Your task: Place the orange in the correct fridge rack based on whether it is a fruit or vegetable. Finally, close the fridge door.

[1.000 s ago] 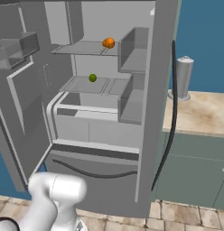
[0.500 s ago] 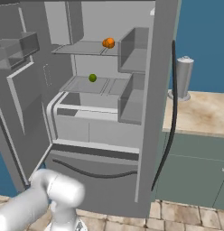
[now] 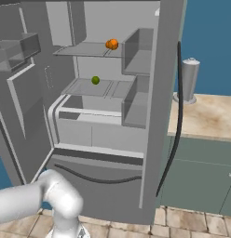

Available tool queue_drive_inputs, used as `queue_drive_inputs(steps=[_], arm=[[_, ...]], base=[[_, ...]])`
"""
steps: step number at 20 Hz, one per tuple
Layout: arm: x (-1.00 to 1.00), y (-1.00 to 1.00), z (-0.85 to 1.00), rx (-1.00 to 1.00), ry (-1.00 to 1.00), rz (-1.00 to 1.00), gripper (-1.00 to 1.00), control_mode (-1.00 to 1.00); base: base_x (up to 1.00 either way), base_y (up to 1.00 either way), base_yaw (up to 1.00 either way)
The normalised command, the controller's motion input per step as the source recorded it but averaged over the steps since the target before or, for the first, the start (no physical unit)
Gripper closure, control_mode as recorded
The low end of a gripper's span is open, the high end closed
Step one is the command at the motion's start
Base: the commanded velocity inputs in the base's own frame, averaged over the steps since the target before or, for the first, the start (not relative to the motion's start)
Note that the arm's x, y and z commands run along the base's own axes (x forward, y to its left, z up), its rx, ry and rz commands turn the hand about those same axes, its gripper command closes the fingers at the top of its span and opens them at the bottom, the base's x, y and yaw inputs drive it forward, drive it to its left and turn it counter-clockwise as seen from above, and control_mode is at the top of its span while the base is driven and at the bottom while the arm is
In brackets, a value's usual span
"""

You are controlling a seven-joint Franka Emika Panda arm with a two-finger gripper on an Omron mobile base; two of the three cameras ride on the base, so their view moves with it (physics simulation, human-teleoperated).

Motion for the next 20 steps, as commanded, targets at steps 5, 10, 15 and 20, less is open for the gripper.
queue_drive_inputs(steps=[5,10,15,20], arm=[[0.63,-0.16,-0.13,0.06,0.00,-0.08,-1.00,-1.00],[0.32,-0.70,-0.04,0.11,0.00,-0.06,-1.00,-1.00],[0.08,-0.93,0.00,0.14,0.00,-0.03,-1.00,-1.00],[0.00,-1.00,0.00,0.15,-0.03,0.00,-1.00,-1.00]], base=[[0.00,0.00,0.00],[0.00,0.00,0.00],[0.00,0.00,0.00],[0.00,0.00,0.00]])
